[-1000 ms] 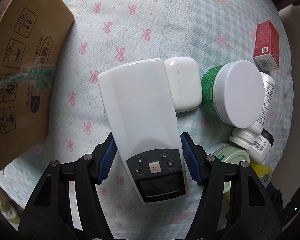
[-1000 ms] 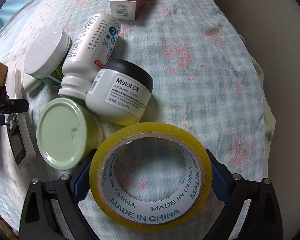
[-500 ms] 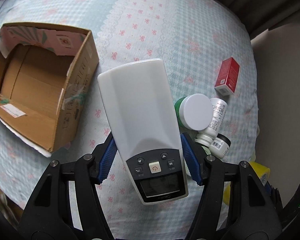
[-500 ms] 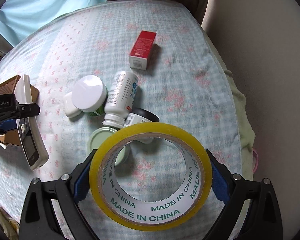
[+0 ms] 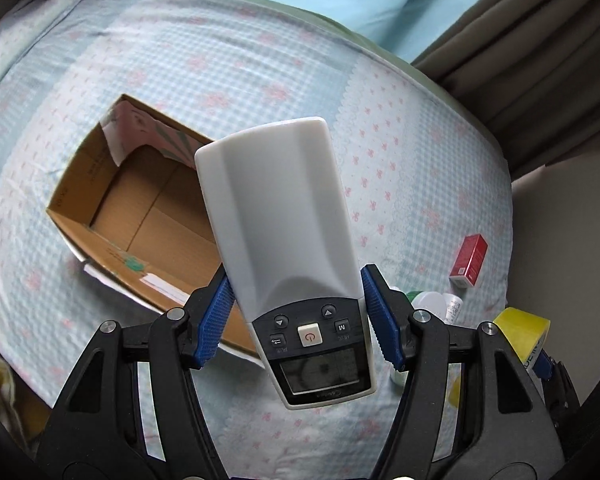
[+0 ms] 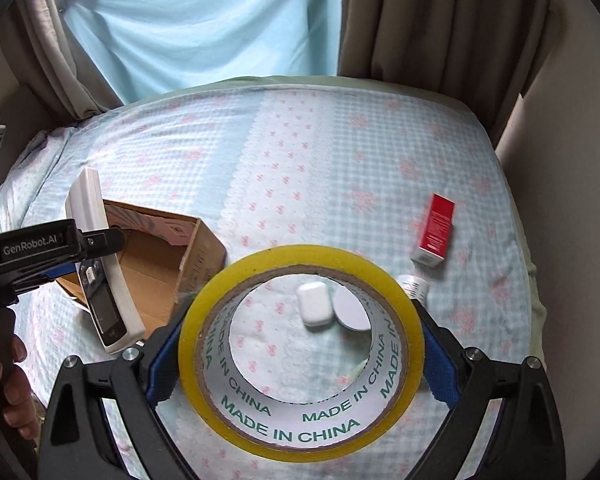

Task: Organize rigid objects
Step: 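Carry remote and tape into the cardboard box and open both grippers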

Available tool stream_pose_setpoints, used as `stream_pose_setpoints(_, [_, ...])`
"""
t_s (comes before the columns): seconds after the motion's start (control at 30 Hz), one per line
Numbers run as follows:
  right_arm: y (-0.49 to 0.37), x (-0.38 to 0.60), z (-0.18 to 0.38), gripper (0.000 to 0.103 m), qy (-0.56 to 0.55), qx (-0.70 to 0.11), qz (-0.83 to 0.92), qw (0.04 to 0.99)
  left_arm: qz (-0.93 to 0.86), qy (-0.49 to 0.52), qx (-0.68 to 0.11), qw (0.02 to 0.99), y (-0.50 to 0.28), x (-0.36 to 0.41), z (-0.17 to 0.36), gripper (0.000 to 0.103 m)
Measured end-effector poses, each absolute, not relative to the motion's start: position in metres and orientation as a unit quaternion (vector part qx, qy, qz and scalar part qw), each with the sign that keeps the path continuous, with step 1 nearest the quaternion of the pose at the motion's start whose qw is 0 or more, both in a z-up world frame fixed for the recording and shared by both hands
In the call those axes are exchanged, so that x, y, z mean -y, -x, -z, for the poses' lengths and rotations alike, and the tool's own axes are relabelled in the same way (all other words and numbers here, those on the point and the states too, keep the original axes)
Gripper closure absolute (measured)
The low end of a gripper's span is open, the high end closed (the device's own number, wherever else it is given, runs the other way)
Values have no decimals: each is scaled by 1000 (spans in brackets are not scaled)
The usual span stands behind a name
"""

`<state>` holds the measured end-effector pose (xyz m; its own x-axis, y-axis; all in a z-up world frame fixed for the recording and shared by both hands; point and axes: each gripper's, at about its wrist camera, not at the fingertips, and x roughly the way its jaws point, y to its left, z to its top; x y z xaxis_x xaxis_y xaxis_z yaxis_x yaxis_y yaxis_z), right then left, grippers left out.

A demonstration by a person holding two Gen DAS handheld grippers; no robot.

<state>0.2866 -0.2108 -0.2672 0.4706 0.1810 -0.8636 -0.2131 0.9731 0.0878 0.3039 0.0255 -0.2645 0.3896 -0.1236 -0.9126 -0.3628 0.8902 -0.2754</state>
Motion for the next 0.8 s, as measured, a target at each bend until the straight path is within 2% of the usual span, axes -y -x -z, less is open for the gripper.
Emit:
stream_pose_setpoints(0.33, [-334, 82, 266, 6, 50, -516, -171, 838, -92, 231, -571, 782, -328, -141, 281, 43])
stream_pose_setpoints(0.57, [-352, 19, 312, 6, 79, -561, -186, 803, -92, 222, -618, 749, -360, -180, 336, 43])
stream_pose_setpoints(0.8, [-356, -18, 371, 6, 109, -603, -172, 771, -82, 193, -665, 716, -379, -188, 396, 43])
